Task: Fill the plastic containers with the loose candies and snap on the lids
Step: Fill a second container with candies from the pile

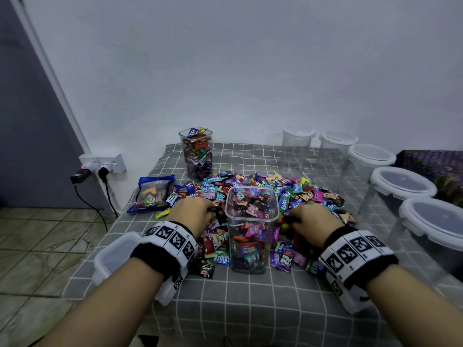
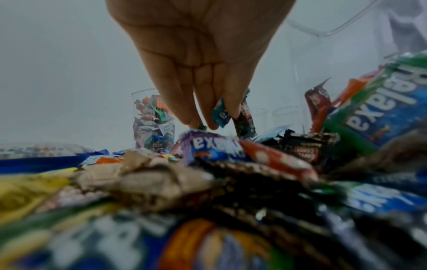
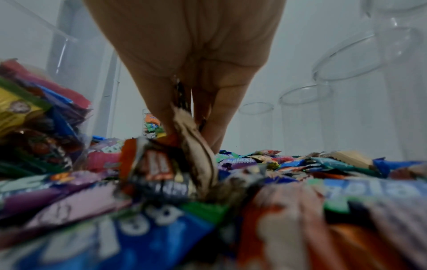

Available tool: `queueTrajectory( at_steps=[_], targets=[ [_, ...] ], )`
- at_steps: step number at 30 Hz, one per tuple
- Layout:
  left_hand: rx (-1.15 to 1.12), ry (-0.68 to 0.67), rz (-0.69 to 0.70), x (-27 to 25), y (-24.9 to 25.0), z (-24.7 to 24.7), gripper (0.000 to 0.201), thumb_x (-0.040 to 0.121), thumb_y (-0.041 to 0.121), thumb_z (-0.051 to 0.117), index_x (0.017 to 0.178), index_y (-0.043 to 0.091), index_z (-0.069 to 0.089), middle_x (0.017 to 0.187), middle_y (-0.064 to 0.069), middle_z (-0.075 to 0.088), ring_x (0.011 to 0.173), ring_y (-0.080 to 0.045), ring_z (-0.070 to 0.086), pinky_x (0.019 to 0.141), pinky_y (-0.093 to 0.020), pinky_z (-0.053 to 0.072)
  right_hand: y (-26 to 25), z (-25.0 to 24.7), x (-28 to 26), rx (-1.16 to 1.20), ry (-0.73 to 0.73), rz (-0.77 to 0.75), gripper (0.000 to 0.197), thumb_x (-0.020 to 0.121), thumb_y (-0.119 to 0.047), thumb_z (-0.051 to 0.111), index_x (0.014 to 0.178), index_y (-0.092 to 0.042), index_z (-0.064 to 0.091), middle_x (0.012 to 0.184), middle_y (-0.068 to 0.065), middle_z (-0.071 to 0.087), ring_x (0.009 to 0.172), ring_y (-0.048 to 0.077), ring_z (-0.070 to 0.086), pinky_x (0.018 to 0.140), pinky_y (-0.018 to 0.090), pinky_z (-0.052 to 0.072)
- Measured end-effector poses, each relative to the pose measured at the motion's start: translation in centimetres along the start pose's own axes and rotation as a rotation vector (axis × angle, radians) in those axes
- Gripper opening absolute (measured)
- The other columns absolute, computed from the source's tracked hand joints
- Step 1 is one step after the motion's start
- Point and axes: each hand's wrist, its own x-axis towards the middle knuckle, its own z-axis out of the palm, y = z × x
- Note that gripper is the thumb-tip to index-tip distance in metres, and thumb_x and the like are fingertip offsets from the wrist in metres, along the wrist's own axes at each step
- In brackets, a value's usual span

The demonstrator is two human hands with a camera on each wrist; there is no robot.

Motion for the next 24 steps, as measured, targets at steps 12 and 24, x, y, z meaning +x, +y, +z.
queueTrajectory(
  at_steps=[12, 24],
  targets=[
    [-0.125, 0.142, 0.014, -0.3, 0.1, -0.1, 0.026, 0.095, 0.027, 0.047, 0.114, 0.020, 0.063, 0.108, -0.006, 0.068, 0.101, -0.027, 0.060, 0.082, -0.034, 0.045, 0.1, -1.4, -0.9, 0.259, 0.259, 0.032, 0.024, 0.091, -0.013, 0.053, 0.109, -0.012, 0.068, 0.109, 0.007, 0.067, 0.102, 0.025, 0.059, 0.083, 0.029, 0.041],
    [-0.118, 0.180, 0.006, -0.7, 0.4, -0.5, 0.029, 0.097, 0.031, 0.045, 0.118, 0.017, 0.060, 0.114, -0.005, 0.064, 0.106, -0.025, 0.057, 0.084, -0.032, 0.040, -3.5, -7.7, -1.9, 0.451, 0.549, -0.113, 0.021, 0.087, -0.008, 0.058, 0.102, -0.012, 0.072, 0.089, 0.006, 0.069, 0.081, 0.017, 0.056, 0.068, 0.027, 0.036]
  ],
)
